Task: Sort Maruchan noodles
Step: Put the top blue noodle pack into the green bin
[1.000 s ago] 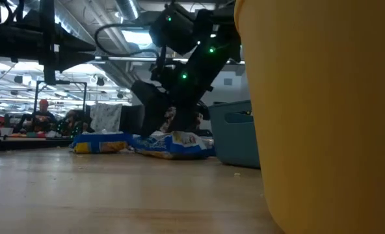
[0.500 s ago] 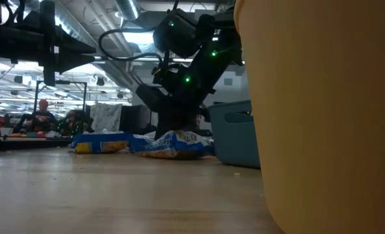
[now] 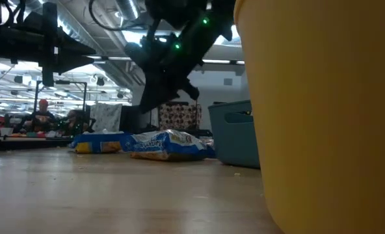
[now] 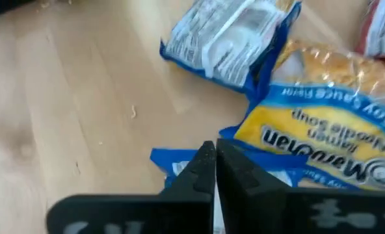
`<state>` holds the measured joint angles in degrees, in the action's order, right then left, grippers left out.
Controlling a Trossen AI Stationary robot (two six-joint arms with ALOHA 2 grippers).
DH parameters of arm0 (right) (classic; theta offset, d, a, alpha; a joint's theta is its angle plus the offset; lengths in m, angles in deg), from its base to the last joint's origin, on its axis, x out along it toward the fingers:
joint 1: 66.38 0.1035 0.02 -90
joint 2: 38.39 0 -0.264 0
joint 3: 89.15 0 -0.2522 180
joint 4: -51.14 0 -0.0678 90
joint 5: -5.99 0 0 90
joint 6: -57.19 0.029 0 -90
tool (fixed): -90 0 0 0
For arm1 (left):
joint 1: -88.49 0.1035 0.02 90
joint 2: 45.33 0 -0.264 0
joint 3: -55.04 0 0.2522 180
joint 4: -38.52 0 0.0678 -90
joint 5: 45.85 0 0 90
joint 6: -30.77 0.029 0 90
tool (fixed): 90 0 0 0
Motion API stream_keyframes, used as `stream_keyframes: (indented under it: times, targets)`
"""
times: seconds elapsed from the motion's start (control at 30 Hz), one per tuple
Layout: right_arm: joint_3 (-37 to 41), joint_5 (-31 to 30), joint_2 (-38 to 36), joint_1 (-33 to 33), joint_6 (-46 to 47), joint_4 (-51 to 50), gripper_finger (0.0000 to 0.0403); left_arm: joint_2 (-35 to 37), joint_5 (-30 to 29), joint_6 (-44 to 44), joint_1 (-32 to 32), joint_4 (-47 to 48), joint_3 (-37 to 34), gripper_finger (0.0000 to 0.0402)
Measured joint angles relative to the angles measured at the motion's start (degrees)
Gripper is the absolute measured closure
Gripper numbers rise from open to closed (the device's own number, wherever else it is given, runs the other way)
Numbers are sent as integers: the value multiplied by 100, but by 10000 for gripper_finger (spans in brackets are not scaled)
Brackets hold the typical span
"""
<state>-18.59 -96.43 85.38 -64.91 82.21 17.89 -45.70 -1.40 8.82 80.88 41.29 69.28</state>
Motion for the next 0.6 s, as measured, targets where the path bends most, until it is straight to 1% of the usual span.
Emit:
stream_keyframes:
  times: [0.13, 0.2, 0.27, 0.33, 0.43, 0.6]
  targets:
    - [-328, -9, 0, 0, -235, -520, 402, 1, -40, -22, 0, -19, 0, 294]
    - [-456, 326, -15, -15, -280, -951, 393, -1, -41, -44, 0, -21, 0, 294]
    - [-521, 781, -17, -68, -249, -1449, 369, 1, -39, -44, -1, -21, 0, 294]
    - [-573, 1183, -17, -90, -228, -1930, 328, 1, -41, -46, 0, -21, 0, 294]
    - [-592, 1487, -17, -128, -238, -2322, 242, 1, -49, -44, 0, -21, 0, 294]
    - [-458, 1491, 11, -163, -228, -2347, 81, 1, -87, -48, 0, -21, 0, 294]
